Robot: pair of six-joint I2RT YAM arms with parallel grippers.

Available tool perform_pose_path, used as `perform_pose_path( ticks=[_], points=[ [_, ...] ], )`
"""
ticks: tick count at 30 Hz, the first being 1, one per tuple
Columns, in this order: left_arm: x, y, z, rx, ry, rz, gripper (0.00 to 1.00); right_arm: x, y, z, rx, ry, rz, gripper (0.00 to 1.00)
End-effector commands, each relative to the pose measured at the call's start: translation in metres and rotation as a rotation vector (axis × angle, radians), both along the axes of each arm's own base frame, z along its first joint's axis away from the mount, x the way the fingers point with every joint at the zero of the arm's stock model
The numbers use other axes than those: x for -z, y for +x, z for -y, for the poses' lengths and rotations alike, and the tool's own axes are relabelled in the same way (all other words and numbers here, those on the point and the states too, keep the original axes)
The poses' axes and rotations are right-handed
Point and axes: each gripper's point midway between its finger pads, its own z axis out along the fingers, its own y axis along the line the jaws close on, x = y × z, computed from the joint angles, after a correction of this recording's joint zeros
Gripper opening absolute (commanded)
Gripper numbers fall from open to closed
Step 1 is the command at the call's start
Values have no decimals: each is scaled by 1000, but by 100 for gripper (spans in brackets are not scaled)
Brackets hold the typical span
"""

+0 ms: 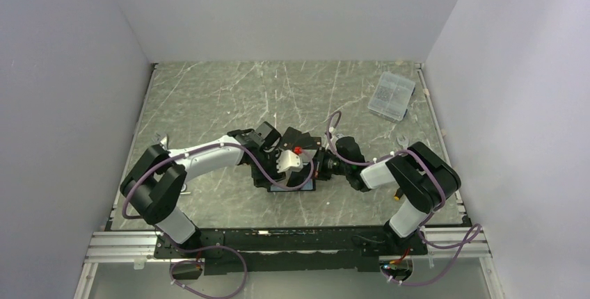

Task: Put the credit cards into the card holder
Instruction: Insert the credit card into the card holder.

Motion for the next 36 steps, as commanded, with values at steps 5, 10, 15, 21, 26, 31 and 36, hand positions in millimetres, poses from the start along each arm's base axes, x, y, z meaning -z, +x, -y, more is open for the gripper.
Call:
perform_pose_path(
  ticks=[5,10,15,21,26,31,36],
  points=[
    [5,22,0,52,30,71,54,-7,11,0,23,-15,61,0],
    [22,30,-3,50,76,80,52,-13,14,-1,35,-9,78,0],
    [28,29,-4,52,86,70,45,-22,20,1,59,-7,118,0],
    [28,28,-6,51,91,69,38,-22,25,6,91,-8,134,0],
    [27,26,-6,52,90,62,38,-20,27,3,96,6,131,0],
    [28,23,-6,53,87,46,38,-21,33,5,117,0,153,0],
    [27,21,-3,53,78,33,37,-19,34,3,117,4,152,0]
  ],
)
